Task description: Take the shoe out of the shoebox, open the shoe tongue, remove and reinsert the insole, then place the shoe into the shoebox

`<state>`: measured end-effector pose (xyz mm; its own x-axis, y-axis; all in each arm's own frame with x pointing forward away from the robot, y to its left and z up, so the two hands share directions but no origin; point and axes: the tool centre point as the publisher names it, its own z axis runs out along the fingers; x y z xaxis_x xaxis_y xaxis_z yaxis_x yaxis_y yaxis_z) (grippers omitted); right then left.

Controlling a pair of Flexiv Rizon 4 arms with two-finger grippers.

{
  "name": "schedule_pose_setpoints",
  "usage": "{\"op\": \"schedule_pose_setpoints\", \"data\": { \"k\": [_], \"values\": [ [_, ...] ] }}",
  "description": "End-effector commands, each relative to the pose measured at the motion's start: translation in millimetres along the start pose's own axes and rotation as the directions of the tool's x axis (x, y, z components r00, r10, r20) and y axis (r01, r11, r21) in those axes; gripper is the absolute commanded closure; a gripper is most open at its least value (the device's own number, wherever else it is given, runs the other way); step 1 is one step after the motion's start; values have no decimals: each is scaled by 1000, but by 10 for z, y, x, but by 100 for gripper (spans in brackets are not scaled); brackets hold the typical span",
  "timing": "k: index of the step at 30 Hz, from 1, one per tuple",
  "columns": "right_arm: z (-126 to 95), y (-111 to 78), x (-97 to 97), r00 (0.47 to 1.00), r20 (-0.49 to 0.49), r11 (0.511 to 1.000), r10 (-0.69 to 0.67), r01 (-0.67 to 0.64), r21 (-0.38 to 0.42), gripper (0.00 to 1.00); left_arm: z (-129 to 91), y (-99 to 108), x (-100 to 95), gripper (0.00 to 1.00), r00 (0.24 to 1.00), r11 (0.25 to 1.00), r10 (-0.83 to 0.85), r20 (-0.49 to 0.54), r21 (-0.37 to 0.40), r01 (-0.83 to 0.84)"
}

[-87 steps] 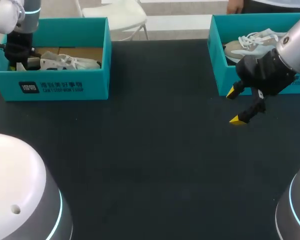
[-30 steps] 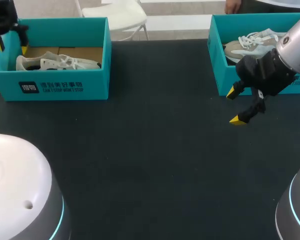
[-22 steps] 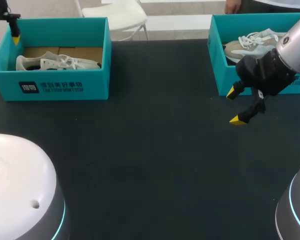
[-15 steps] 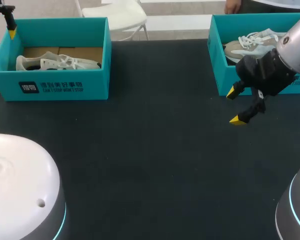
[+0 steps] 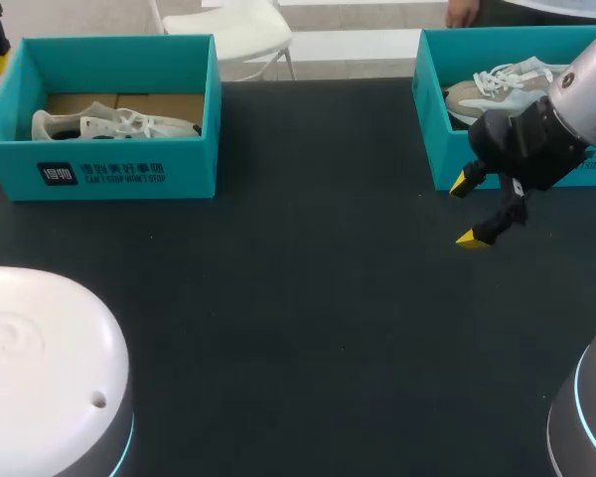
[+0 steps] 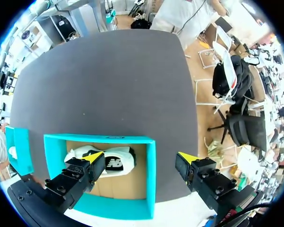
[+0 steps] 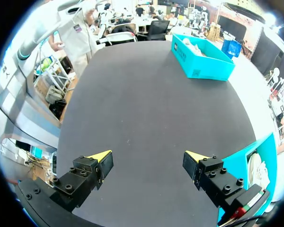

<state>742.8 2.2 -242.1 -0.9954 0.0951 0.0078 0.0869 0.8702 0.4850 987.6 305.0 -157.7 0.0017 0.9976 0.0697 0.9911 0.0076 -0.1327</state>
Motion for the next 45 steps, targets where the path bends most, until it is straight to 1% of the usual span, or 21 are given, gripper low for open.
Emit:
{"op": "schedule_pose_setpoints", "data": {
  "k": [1, 5, 12, 13, 15, 17, 19, 20, 21, 24, 28, 30, 32, 35, 36, 45],
  "values": [
    [10, 4, 2, 1000, 1, 1000, 1, -1, 3, 0, -100, -39, 85, 0, 1000, 1000, 2, 14, 20, -3],
    [10, 4, 2, 1000, 1, 1000, 1, -1, 3, 0, -137, -77, 138, 0, 1000, 999, -5, 14, 45, 4],
    [10, 4, 2, 1000, 1, 1000, 1, -1, 3, 0, -137, -77, 138, 0, 1000, 999, -5, 14, 45, 4],
    [-5, -5, -51, 1000, 22, 1000, 21, -20, -13, 0, -137, -77, 138, 0, 1000, 999, -5, 14, 45, 4],
    [-37, -22, -153, 995, 66, 998, 68, -67, -14, 0, -137, -77, 138, 0, 1000, 999, -5, 14, 45, 4],
    [-63, -83, -238, 986, 111, 992, 123, -120, -32, 0, -137, -77, 138, 0, 1000, 999, -5, 14, 45, 4],
    [-88, -131, -305, 975, 132, 984, 179, -178, -22, 0, -137, -77, 138, 0, 1000, 999, -5, 14, 45, 4],
    [-121, -182, -364, 957, 162, 971, 239, -239, -23, 0, -137, -77, 138, 0, 1000, 999, -5, 14, 45, 4],
    [-150, -214, -403, 945, 178, 962, 273, -273, -26, 0, -137, -77, 138, 0, 1000, 999, -5, 14, 45, 4],
    [-256, -279, -529, 909, 228, 935, 348, -353, -18, 0, -137, -77, 138, 0, 1000, 999, -5, 14, 45, 4],
    [-405, -329, -652, 855, 275, 894, 441, -445, -51, 0, -137, -77, 138, 0, 1000, 999, -5, 14, 45, 4],
    [-482, -354, -708, 812, 314, 864, 492, -498, -66, 0, -137, -77, 138, 0, 1000, 999, -5, 14, 45, 4],
    [-546, -373, -752, 755, 360, 826, 548, -556, -90, 0, -137, -77, 138, 0, 1000, 999, -5, 14, 45, 4],
    [-634, -418, -830, 647, 418, 756, 637, -632, -173, 0, -137, -77, 138, 0, 1000, 999, -5, 14, 45, 4],
    [-669, -410, -878, 614, 441, 739, 655, -643, -203, 0, -137, -77, 138, 0, 1000, 999, -5, 14, 45, 4],
    [-669, -410, -878, 614, 441, 739, 655, -643, -203, 0, -137, -77, 138, 0, 1000, 999, -5, 14, 45, 4]
  ]
}}
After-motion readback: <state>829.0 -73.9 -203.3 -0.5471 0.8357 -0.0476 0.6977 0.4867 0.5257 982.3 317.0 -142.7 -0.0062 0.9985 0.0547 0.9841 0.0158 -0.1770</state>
